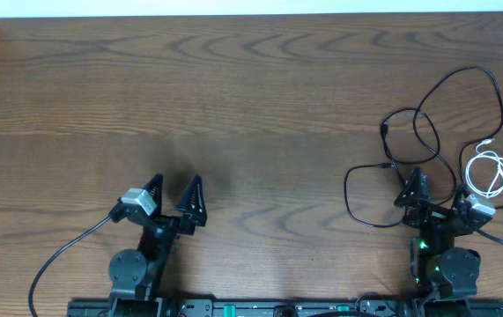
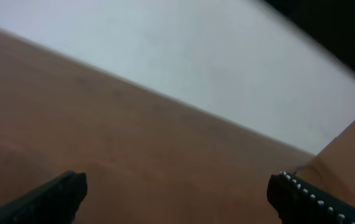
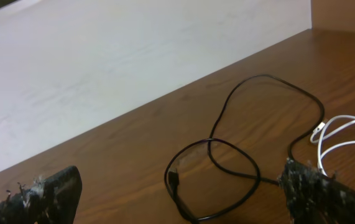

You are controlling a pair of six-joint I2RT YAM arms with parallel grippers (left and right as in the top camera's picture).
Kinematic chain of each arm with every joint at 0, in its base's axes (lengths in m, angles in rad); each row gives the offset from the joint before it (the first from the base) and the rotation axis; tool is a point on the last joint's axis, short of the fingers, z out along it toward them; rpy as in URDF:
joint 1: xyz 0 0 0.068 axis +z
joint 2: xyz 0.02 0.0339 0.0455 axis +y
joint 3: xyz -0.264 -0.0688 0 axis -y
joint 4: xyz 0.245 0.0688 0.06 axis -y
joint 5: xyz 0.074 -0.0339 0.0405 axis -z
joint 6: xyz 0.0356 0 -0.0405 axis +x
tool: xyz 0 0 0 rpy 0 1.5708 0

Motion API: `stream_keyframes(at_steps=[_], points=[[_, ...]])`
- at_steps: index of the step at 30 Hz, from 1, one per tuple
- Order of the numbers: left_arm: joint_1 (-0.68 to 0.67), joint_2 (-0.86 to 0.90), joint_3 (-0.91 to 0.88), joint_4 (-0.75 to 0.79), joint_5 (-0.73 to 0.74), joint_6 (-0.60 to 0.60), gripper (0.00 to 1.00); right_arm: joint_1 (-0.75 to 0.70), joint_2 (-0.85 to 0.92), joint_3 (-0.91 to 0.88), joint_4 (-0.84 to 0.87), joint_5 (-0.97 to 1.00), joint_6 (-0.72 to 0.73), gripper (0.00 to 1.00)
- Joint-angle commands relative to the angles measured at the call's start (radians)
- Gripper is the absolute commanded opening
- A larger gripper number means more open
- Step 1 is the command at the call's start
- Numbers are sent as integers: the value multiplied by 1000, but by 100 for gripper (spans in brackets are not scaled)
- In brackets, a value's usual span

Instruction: Untangle cables

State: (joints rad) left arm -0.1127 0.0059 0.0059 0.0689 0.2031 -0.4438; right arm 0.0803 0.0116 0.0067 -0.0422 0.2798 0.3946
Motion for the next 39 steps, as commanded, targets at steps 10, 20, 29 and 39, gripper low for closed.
stream_keyframes(at_steps=[10,20,29,39], points=[[18,-5,-2,-121,-10,10,98,14,-7,-1,-6,-2,1,99],[18,-2,-2,-121,-10,10,98,13,-7,-1,-6,-2,1,99],[18,-2,-2,-121,-53,10,98,13,-7,-1,-6,-2,1,99],[18,12,-2,-136,-141,311,98,12,-7,-1,-7,-2,1,99]])
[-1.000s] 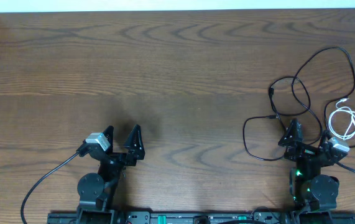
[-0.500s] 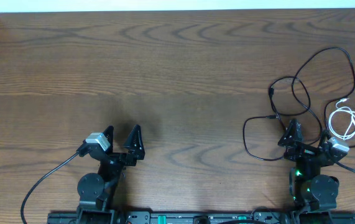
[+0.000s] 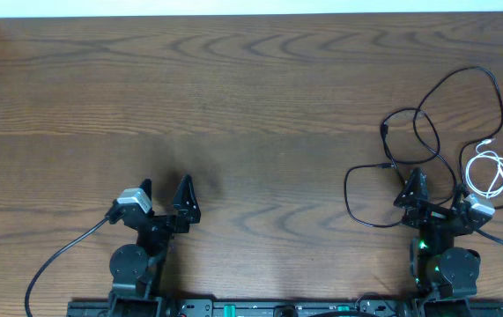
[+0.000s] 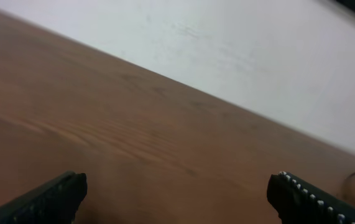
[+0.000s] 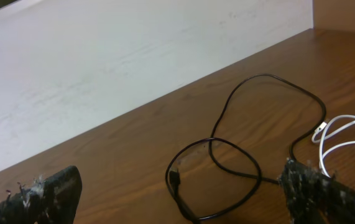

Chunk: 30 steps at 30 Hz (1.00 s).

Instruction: Untangle cables

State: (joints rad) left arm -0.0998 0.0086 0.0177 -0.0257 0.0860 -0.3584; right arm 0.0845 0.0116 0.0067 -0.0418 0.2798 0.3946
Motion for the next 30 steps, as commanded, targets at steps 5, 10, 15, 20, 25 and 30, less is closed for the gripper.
stream_keyframes(at_steps=[5,10,15,20,25,30], points=[[5,44,-14,-41,-24,425,98,8,-7,-1,-7,-2,1,99],[5,62,-14,-41,-24,430,98,8,-7,-1,-7,-2,1,99],[5,62,-14,-41,-24,429,98,8,-7,-1,-7,-2,1,99],[5,62,-14,-41,-24,429,98,8,-7,-1,-8,-2,1,99],[5,62,-14,-41,-24,429,98,8,-7,-1,-8,-2,1,99],[5,62,-14,-41,-24,429,98,8,-7,-1,-9,-2,1,99]])
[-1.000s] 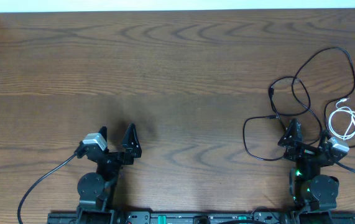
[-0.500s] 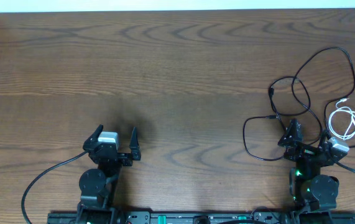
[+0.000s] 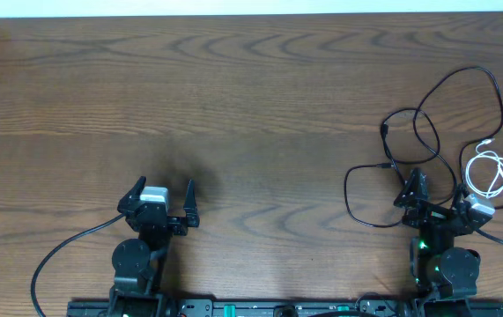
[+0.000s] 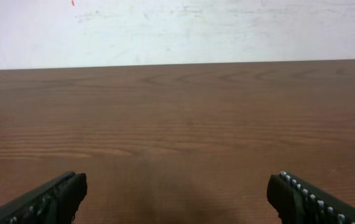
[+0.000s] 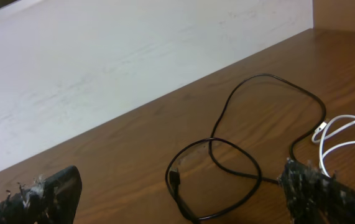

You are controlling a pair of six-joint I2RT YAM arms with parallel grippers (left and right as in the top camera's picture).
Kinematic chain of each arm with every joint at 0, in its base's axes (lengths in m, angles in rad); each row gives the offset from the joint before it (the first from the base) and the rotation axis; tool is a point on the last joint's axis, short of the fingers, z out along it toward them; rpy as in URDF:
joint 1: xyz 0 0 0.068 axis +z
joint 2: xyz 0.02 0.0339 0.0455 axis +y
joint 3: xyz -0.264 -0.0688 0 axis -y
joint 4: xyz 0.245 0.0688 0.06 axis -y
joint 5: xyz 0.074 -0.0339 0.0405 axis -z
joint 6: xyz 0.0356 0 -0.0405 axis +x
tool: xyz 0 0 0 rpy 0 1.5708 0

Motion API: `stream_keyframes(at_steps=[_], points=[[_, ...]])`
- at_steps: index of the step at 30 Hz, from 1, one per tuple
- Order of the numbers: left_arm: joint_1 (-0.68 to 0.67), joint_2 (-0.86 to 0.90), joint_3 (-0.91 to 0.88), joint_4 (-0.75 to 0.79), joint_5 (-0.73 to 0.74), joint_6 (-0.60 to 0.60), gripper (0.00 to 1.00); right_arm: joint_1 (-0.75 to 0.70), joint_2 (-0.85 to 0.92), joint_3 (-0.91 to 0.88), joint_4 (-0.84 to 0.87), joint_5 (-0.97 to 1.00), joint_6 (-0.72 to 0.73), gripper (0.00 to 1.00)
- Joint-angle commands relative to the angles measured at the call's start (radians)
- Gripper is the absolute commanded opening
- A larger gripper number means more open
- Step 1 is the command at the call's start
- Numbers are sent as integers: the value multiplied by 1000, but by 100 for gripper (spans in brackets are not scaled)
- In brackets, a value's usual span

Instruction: Untangle cables

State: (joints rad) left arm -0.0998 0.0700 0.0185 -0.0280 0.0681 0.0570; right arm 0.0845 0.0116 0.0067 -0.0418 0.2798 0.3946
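Observation:
A long black cable [image 3: 502, 110] lies in loose crossing loops at the table's right side. A small coiled white cable [image 3: 489, 157] rests just right of it. My right gripper [image 3: 436, 189] sits open at the near edge of the loops, holding nothing. In the right wrist view the black cable [image 5: 175, 177] and its plug lie ahead between the spread fingers, and the white cable [image 5: 351, 143] shows by the right finger. My left gripper [image 3: 160, 192] is open over bare wood at the front left, far from both cables, and its wrist view shows only table between the fingertips [image 4: 71, 186].
The brown wooden table [image 3: 251, 88] stretches wide between the two arms. A pale wall runs along its far edge. Each arm's own black lead trails off near the front edge.
My left gripper has turned level and now faces straight toward the far edge. Its wrist view shows a flat horizon instead of a slanted one. The right arm and cables are unchanged.
My left gripper first stood open and twisted, its view steeply slanted. Then it sat lower and a little further back with less tilt. Now it is level and squared to the table. My right gripper stayed open by the cables throughout.

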Motion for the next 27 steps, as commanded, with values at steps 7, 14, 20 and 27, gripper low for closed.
stream_keyframes(at_steps=[7,14,20,27], points=[[5,0,-14,-39,-6,14,98,8,-7,-1,-9,-2,1,99],[5,0,-14,-39,-6,14,98,2,-7,-2,-11,-21,-94,99],[5,0,-14,-39,-6,14,98,2,-7,-2,-35,-266,-508,99],[5,0,-14,-39,-6,14,98,-1,-7,-2,-34,-263,-516,99]])
